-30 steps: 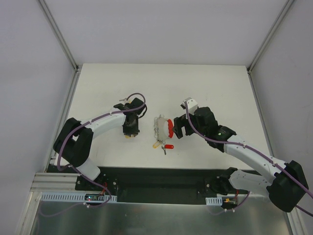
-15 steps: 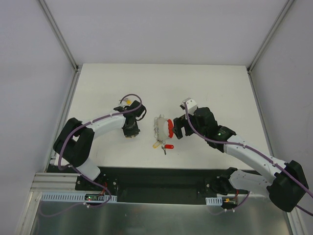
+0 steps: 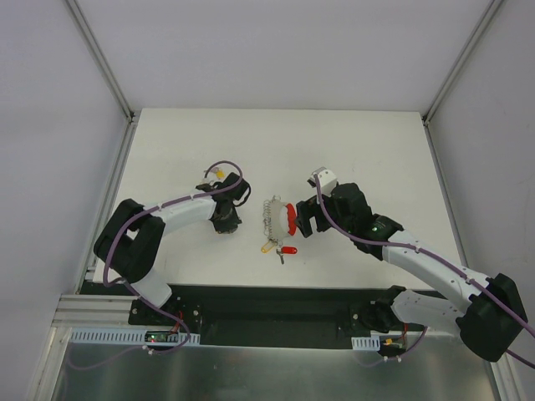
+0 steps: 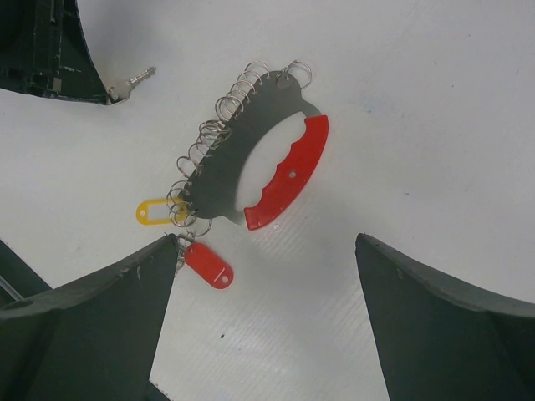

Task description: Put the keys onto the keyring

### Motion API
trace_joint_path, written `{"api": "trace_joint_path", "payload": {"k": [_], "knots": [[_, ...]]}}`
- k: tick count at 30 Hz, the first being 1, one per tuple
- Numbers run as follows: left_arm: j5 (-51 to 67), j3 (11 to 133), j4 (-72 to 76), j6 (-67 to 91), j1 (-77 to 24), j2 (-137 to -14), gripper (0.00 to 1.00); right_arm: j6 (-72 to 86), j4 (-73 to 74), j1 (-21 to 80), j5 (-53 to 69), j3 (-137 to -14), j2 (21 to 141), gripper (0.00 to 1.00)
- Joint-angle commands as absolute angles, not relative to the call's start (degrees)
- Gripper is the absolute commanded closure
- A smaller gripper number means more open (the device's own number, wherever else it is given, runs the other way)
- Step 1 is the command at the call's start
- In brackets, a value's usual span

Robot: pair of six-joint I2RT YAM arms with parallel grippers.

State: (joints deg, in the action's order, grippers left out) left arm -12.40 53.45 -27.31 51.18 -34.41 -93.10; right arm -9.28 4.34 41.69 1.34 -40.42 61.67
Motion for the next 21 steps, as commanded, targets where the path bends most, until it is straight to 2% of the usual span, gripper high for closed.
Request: {"api": "trace_joint_path", "payload": {"k": [1,11,17,21], "knots": [[-11.78,51.77,-27.60,52.29,-34.28,-92.38,0.99,-9.93,4.04,42.10,1.14,-41.84,61.35,0.09],[-13.01,52.29,-27.51,45.36,-34.28,-86.76,1.00,-10.11,4.92,42.28,1.76,-42.63,61.44,0.09],[-16.52,54.58,-26.20,31.92,-34.28,-82.72,1.00,-10.11,5.54,42.19,3.69,-43.42,61.26,0.09],[-13.81,54.32,-21.02,20.08,-34.28,-78.93,1.00,-10.02,5.45,42.28,6.06,-44.03,60.30,0.10]]}}
